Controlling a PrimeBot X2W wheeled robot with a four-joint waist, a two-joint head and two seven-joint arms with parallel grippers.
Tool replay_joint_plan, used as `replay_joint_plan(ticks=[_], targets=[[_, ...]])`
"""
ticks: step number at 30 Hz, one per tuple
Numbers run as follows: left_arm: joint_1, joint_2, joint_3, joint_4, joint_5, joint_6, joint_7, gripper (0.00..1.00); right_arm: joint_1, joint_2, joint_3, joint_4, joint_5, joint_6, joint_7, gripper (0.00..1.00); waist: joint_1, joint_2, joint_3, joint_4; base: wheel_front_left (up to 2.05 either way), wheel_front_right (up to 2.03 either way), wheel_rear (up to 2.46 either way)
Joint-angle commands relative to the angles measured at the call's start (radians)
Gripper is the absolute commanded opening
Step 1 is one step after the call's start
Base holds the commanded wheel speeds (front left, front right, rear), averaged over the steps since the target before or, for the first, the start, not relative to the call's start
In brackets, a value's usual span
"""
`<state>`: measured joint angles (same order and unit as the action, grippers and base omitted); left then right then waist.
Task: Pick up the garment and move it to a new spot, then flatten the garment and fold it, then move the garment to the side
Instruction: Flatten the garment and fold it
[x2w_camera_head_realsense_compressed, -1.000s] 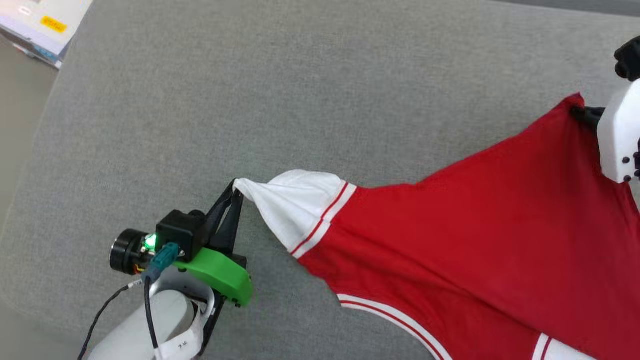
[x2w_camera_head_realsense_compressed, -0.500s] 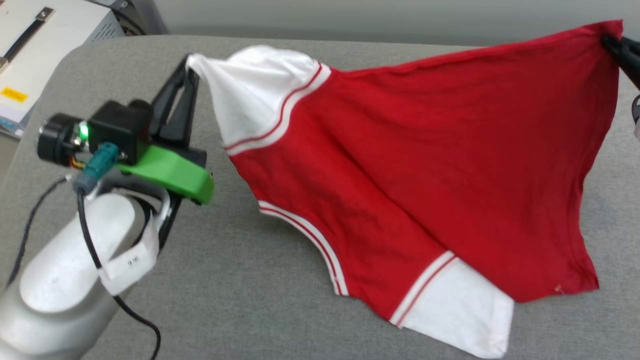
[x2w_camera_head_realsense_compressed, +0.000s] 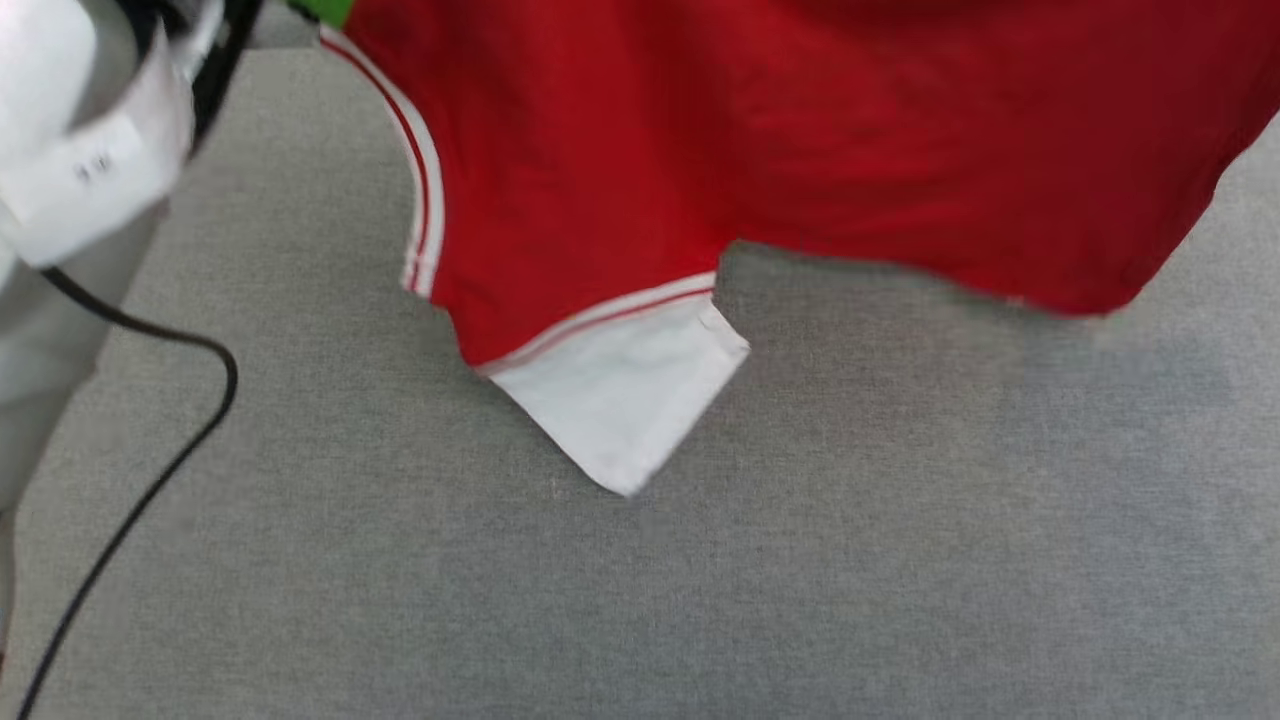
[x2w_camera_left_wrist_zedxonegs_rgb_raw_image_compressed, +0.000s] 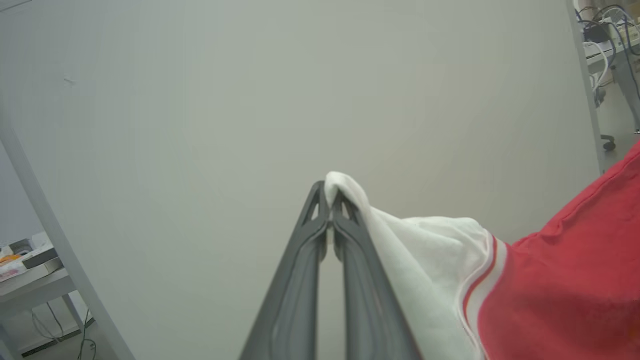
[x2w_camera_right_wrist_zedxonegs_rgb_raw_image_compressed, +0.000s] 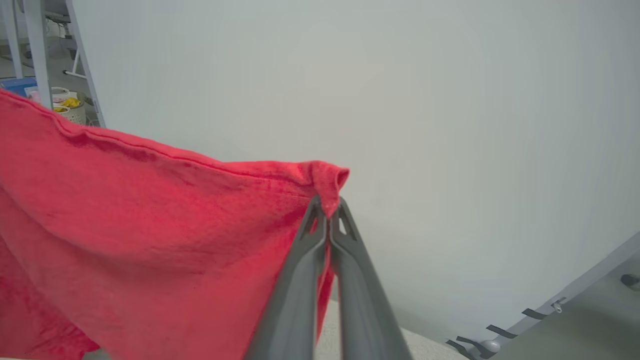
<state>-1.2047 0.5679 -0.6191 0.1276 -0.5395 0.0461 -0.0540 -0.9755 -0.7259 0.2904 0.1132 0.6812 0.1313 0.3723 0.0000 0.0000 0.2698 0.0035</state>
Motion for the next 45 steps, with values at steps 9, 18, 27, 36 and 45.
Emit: replay_joint_plan(ticks=[9,18,27,36,45], targets=[[-0.439,-0.062,0.021,0.227,0.056,-0.095,0.027,0.00,-0.390,0.098,-0.011,0.166,-0.139,-0.001,-0.009,0.00,0.0000,0.0000,0.203,-0.027,0.00,0.00,0.00],[-0.712,-0.111,0.015,0.430,0.084,-0.142,-0.005,0.00,-0.702,0.129,0.063,0.360,-0.191,-0.001,-0.066,0.00,0.0000,0.0000,0.275,-0.026,0.00,0.00,0.00],[-0.688,-0.128,-0.020,0.574,0.067,-0.161,-0.072,0.00,-0.717,0.163,0.174,0.529,-0.147,-0.001,-0.163,0.00,0.0000,0.0000,0.307,-0.020,0.00,0.00,0.00],[-0.442,-0.104,-0.060,0.628,0.042,-0.164,-0.154,0.00,-0.511,0.195,0.328,0.569,-0.052,-0.001,-0.229,0.00,0.0000,0.0000,0.240,-0.023,0.00,0.00,0.00],[-0.049,-0.091,-0.083,0.588,-0.012,-0.124,-0.195,0.00,-0.222,0.181,0.470,0.559,0.090,-0.001,-0.314,0.00,0.0000,0.0000,0.085,-0.011,0.00,0.00,0.00]])
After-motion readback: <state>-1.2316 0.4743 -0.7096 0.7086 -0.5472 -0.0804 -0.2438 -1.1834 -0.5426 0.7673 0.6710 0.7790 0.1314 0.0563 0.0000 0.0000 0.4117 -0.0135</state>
